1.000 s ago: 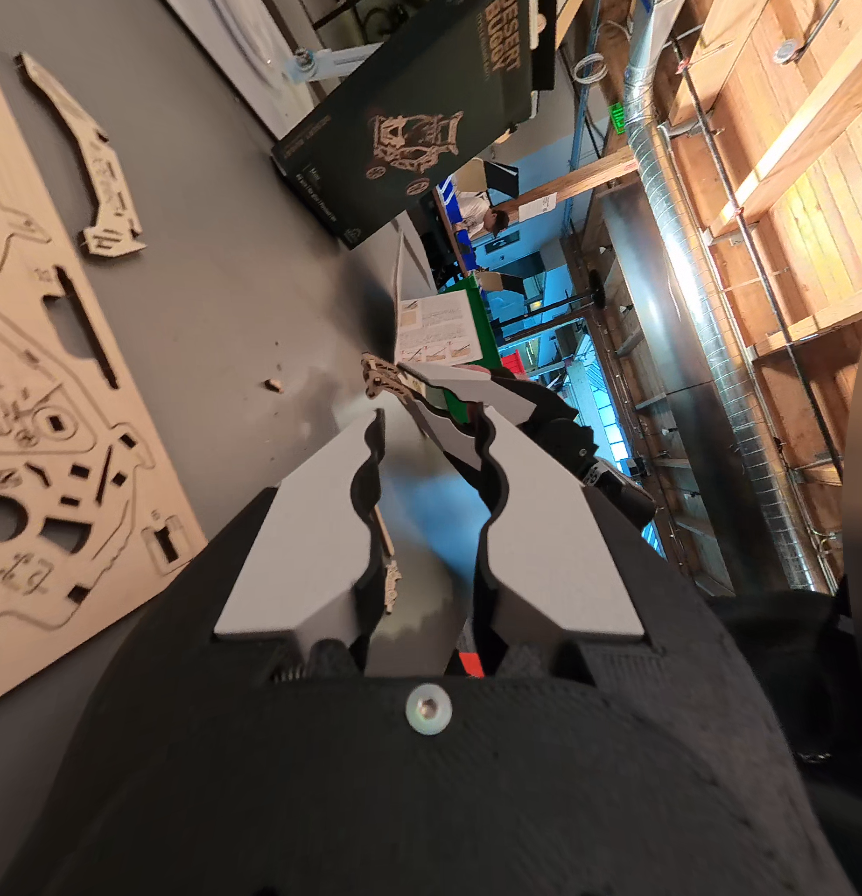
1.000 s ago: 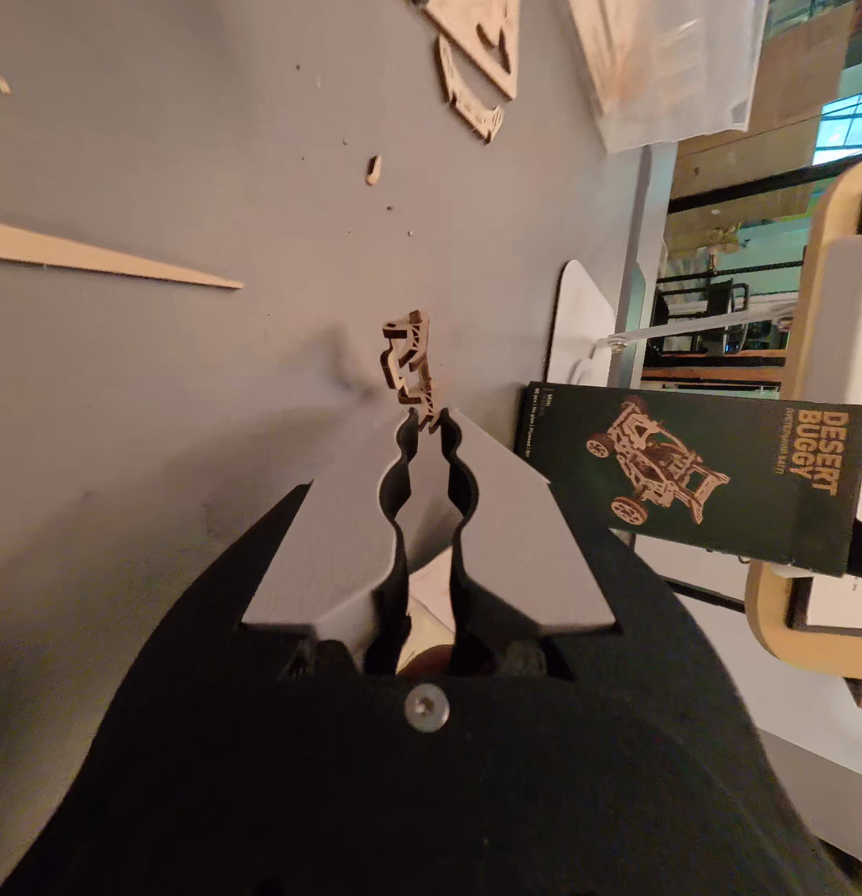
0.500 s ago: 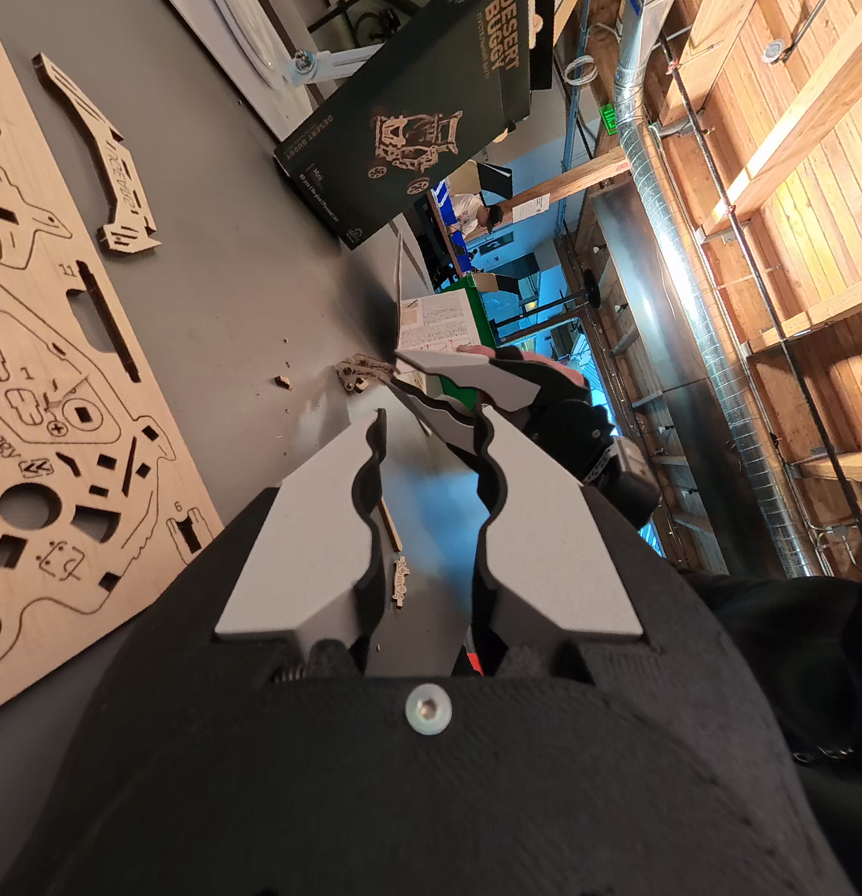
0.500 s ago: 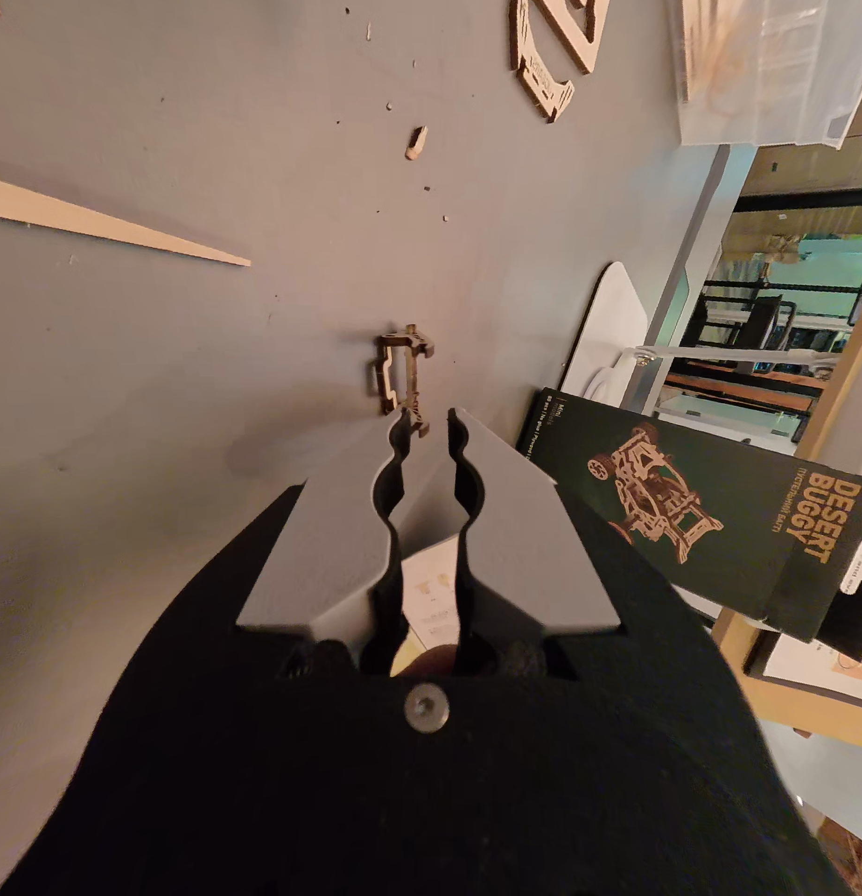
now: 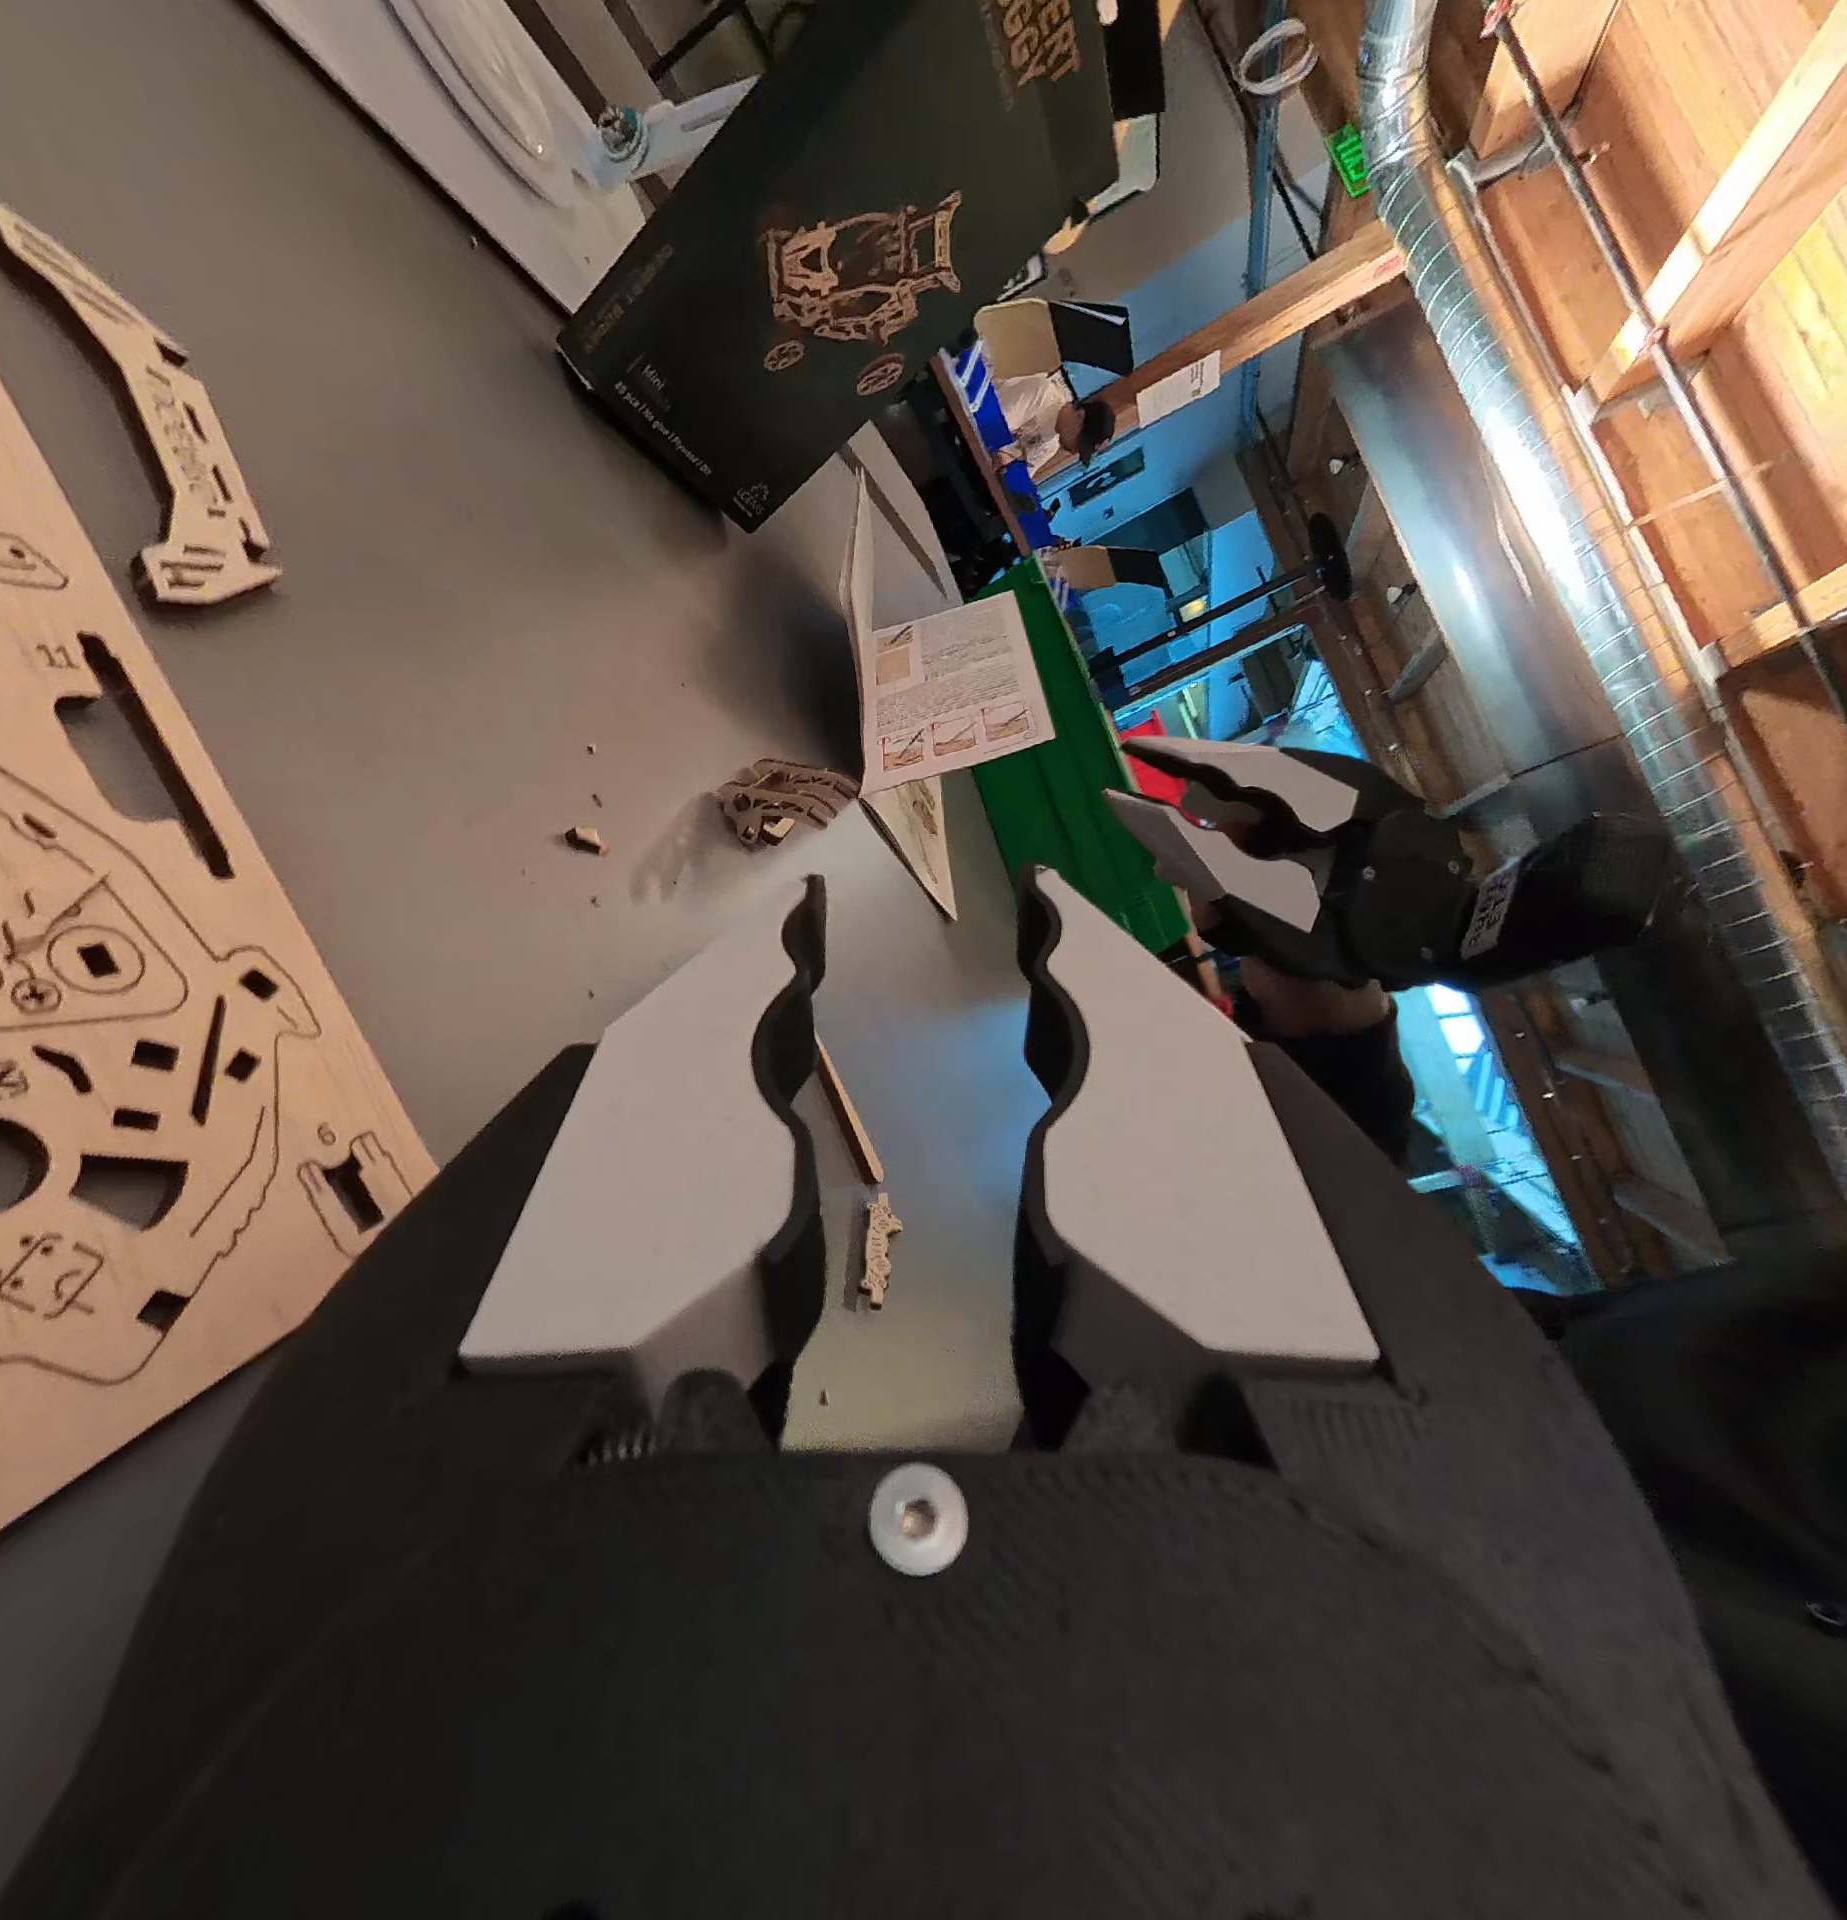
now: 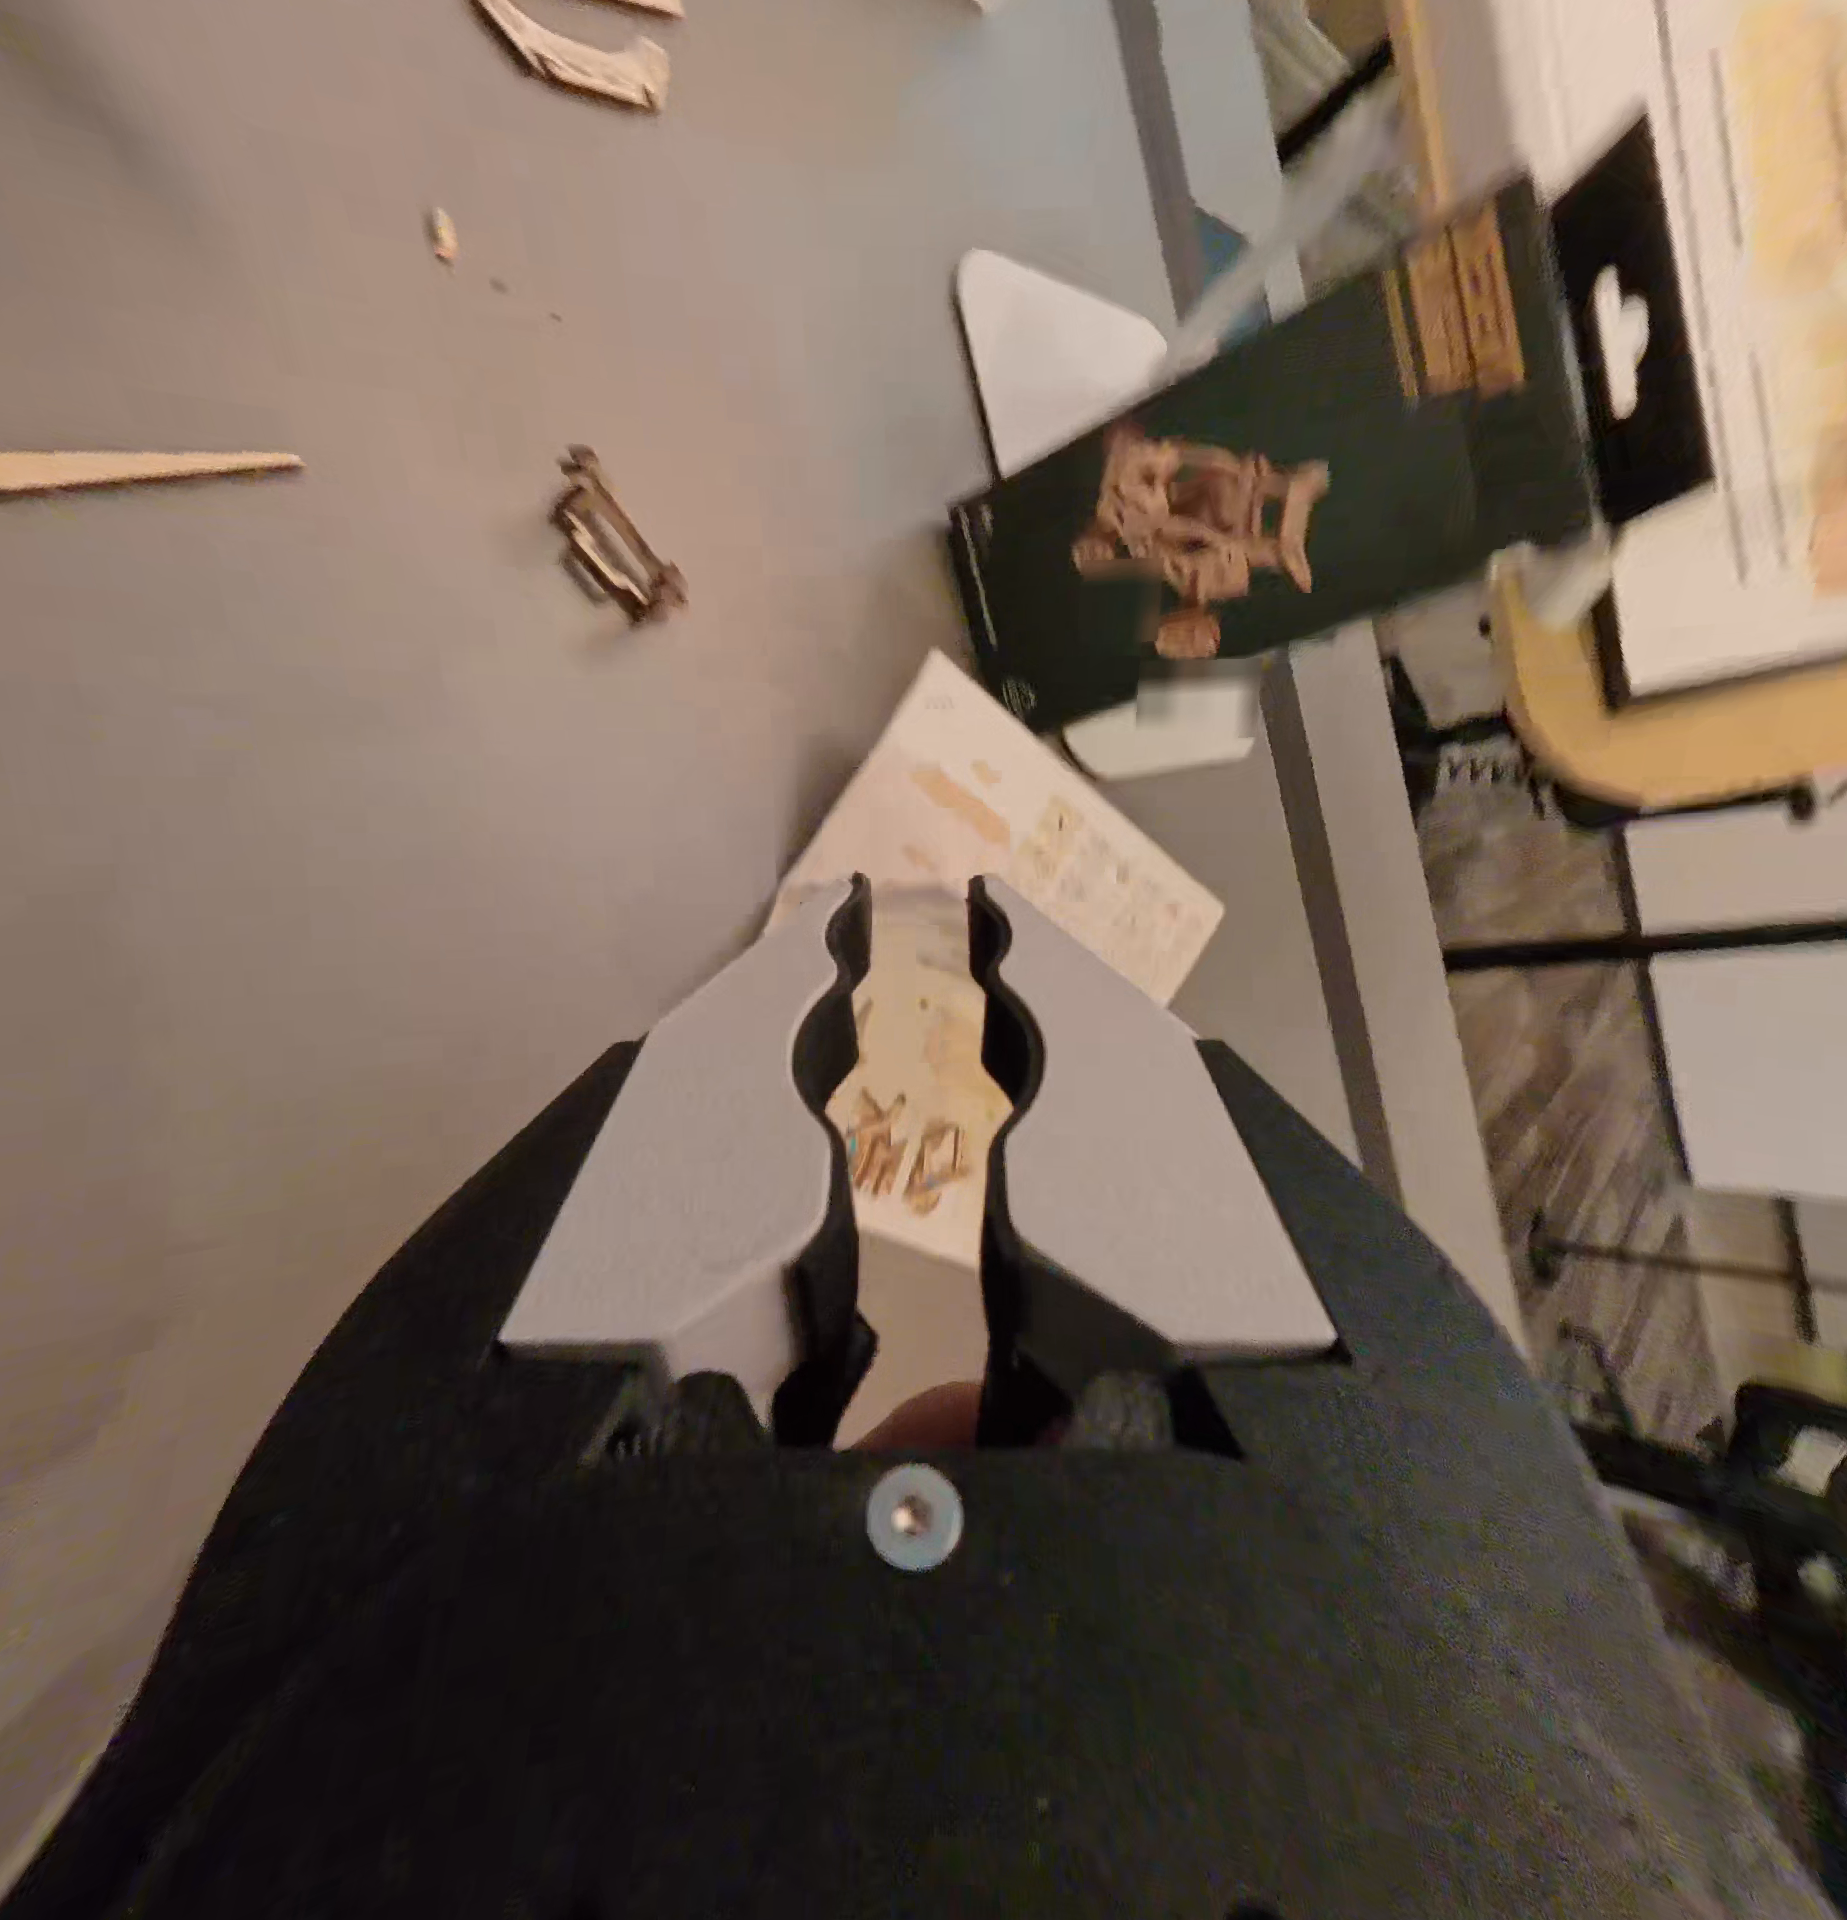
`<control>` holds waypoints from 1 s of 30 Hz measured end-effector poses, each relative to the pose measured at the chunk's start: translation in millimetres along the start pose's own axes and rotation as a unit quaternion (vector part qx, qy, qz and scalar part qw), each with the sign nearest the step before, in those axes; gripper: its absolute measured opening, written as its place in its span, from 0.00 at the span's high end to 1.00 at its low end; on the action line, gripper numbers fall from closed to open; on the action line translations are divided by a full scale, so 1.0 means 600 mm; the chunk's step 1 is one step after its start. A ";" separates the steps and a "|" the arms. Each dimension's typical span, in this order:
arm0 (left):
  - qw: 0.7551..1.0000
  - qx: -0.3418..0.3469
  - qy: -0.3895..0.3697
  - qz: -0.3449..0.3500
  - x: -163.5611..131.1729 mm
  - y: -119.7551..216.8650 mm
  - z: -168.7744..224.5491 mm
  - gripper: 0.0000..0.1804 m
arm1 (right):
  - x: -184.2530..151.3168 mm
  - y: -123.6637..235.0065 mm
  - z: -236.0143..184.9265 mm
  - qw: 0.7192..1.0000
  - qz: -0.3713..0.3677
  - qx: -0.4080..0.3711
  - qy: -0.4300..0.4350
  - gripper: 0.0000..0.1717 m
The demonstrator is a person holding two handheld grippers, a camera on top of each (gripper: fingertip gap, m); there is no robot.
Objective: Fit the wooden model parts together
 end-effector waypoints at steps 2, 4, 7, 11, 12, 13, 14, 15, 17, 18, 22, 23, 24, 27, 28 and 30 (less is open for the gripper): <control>1.000 0.011 -0.027 -0.010 0.004 -0.006 0.006 0.80 | -0.032 0.002 -0.001 0.999 -0.015 0.003 -0.044 0.90; 0.996 0.032 -0.072 -0.031 0.008 -0.014 0.010 0.79 | -0.052 -0.001 -0.011 0.997 -0.015 0.013 -0.077 0.89; 0.977 0.086 -0.178 -0.081 0.012 -0.031 0.007 0.76 | -0.062 -0.004 -0.024 0.995 -0.003 0.020 -0.098 0.87; 0.930 0.145 -0.300 -0.154 0.008 -0.063 -0.009 0.72 | -0.089 -0.010 -0.025 0.990 -0.007 0.020 -0.138 0.86; 0.920 0.152 -0.321 -0.168 0.005 -0.073 -0.012 0.71 | -0.093 -0.014 -0.029 0.990 -0.008 0.025 -0.142 0.85; 0.910 0.153 -0.342 -0.179 0.001 -0.084 -0.012 0.70 | -0.094 -0.016 -0.035 0.990 -0.007 0.027 -0.140 0.85; 0.899 0.157 -0.362 -0.188 -0.001 -0.094 -0.014 0.69 | -0.092 -0.018 -0.041 0.990 -0.003 0.029 -0.138 0.85; 0.889 0.163 -0.381 -0.196 -0.003 -0.103 -0.016 0.68 | -0.089 -0.019 -0.047 0.989 0.006 0.033 -0.142 0.85; 0.871 0.165 -0.407 -0.221 -0.013 -0.121 -0.019 0.67 | -0.086 -0.021 -0.054 0.985 0.030 0.041 -0.162 0.85; 0.861 0.171 -0.417 -0.234 -0.018 -0.128 -0.023 0.67 | -0.087 -0.022 -0.054 0.984 0.040 0.036 -0.170 0.86; 0.827 0.205 -0.453 -0.262 -0.028 -0.153 -0.040 0.68 | -0.093 -0.027 -0.056 0.980 0.070 0.021 -0.183 0.88; 0.820 0.214 -0.459 -0.268 -0.028 -0.156 -0.046 0.69 | -0.095 -0.028 -0.055 0.979 0.077 0.018 -0.185 0.88; 0.816 0.218 -0.465 -0.267 -0.027 -0.159 -0.047 0.71 | -0.097 -0.029 -0.054 0.978 0.084 0.014 -0.189 0.88; 0.809 0.219 -0.474 -0.268 -0.027 -0.167 -0.046 0.75 | -0.105 -0.030 -0.048 0.974 0.100 0.004 -0.202 0.89; 0.806 0.221 -0.477 -0.271 -0.027 -0.168 -0.047 0.77 | -0.108 -0.031 -0.047 0.973 0.103 0.002 -0.206 0.89; 0.802 0.225 -0.480 -0.275 -0.027 -0.168 -0.050 0.79 | -0.112 -0.034 -0.047 0.972 0.107 0.002 -0.208 0.89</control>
Point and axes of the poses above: each gripper's, where its closed fingertips meet, y back along the fingers, x out of its top, z = x × y across the jaws, the point moved 4 cm from there along y, back along the fingers, and after that the axes turned 1 degree about -x, right-handed, at the moved point
